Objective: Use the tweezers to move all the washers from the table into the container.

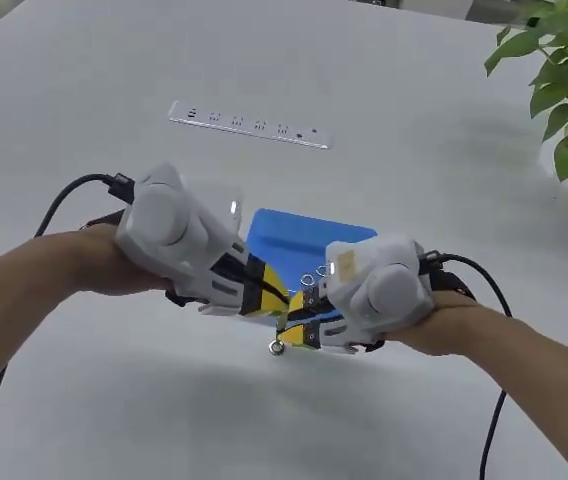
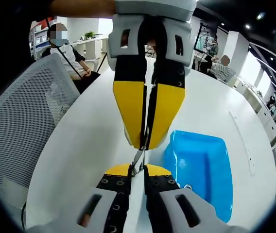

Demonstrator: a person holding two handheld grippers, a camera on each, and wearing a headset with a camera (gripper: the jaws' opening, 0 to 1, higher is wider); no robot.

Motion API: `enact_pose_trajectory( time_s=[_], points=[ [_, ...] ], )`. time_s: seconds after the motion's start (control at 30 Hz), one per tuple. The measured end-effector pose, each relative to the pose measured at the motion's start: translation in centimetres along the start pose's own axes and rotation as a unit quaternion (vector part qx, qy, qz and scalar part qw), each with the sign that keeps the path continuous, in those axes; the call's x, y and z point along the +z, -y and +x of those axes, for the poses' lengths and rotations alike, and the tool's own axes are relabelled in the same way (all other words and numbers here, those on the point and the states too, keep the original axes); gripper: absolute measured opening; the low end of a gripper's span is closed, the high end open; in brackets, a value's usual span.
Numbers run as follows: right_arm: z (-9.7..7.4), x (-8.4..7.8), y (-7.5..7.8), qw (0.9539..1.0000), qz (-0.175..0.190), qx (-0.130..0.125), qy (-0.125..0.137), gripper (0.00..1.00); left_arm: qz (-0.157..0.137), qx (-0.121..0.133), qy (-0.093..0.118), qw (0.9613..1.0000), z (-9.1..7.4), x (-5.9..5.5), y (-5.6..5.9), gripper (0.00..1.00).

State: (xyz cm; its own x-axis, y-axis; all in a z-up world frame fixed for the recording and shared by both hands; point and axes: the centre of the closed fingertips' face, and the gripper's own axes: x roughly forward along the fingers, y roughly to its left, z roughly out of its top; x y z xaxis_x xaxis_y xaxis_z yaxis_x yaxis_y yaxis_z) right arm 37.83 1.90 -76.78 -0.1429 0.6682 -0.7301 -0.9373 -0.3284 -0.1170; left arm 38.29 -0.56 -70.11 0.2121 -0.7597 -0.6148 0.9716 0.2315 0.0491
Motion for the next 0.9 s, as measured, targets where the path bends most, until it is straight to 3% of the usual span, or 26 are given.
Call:
enact_pose_trajectory(
  time_s=[0.9],
  points=[
    [0.03,-0.24,-0.03,0.9998,0.010,-0.005,-0.017,0.09,-0.004,-0.004,-0.004,1.0000,0.33,0.02,0.03,0.05]
  ],
)
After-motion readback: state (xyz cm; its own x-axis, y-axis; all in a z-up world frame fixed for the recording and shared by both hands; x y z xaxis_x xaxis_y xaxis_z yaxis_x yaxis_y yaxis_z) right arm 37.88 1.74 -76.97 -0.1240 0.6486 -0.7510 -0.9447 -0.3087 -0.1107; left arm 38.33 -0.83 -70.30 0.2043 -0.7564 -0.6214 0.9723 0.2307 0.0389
